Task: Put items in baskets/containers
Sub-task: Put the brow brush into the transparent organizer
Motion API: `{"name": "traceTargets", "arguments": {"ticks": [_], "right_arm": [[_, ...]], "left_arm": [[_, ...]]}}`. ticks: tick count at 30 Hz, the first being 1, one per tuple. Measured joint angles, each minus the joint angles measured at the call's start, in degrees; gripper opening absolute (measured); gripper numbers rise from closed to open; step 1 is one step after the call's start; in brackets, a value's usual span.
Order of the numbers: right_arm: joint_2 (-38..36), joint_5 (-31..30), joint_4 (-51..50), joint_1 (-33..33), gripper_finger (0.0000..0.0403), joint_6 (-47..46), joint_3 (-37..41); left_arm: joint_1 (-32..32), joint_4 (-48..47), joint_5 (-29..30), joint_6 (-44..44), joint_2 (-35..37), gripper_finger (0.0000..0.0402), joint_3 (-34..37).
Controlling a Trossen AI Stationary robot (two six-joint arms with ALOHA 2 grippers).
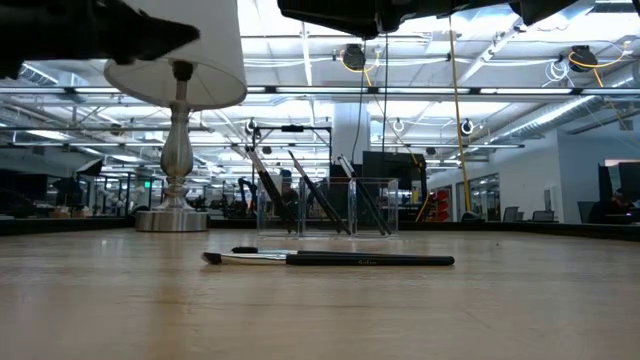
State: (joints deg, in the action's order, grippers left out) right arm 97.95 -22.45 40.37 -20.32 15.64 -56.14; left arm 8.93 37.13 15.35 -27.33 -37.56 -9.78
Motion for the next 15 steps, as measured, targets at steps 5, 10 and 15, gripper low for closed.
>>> {"name": "traceTargets", "arguments": {"ticks": [5, 10, 15], "right_arm": [[0.0, 0.02, 0.05, 0.04, 0.01, -0.18, 0.0], [0.0, 0.02, 0.01, 0.02, 0.01, -0.14, 0.0], [0.0, 0.09, -0.05, 0.36, 0.01, -0.11, 0.0]], "left_arm": [[3.82, -15.0, 2.32, -1.29, 10.16, 0.0122, -1.55], [5.65, -32.86, 5.33, 0.43, 14.27, 0.0032, -7.06], [6.65, -34.94, 5.23, 2.55, 14.31, 0.0008, -7.01]]}}
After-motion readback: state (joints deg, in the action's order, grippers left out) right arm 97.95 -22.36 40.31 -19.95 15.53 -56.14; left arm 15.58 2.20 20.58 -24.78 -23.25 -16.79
